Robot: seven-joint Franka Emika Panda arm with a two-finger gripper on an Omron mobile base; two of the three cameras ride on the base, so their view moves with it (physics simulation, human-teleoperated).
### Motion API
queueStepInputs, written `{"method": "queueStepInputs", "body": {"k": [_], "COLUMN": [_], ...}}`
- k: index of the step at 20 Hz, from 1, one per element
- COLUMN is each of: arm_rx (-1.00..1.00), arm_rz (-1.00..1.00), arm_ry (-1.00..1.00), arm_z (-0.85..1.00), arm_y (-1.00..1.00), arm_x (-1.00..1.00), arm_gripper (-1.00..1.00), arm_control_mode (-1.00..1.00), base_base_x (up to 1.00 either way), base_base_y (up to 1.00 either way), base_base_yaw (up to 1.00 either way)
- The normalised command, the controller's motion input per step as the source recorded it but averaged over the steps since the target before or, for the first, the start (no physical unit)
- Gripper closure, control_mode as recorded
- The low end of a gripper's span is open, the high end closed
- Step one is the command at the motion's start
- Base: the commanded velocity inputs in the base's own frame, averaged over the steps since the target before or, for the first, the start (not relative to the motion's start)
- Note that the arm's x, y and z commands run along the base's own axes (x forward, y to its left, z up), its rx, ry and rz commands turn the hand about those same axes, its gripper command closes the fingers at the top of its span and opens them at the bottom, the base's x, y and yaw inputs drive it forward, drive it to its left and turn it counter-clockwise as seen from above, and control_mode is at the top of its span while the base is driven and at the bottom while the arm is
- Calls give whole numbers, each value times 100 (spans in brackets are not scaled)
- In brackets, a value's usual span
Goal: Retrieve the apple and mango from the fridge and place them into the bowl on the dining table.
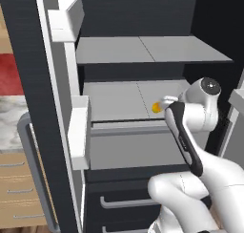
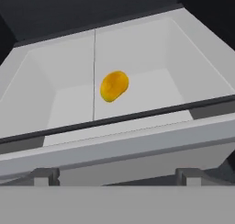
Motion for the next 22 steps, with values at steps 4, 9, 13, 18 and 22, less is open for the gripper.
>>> {"method": "queueStepInputs", "body": {"k": [4, 9, 13, 18, 22], "arm_rx": [0, 0, 0, 0, 0], "arm_rz": [0, 0, 0, 0, 0], "arm_ry": [4, 0, 0, 0, 0], "arm_z": [-17, -23, -41, -22, -18], "arm_y": [0, 0, 0, 0, 0], "arm_x": [42, 39, 31, 44, 44], "arm_gripper": [-100, -100, -100, -100, -100], "arm_control_mode": [-100, -100, -100, -100, -100], "base_base_x": [0, 0, 0, 0, 0], "base_base_y": [0, 0, 0, 0, 0], "base_base_yaw": [0, 0, 0, 0, 0]}}
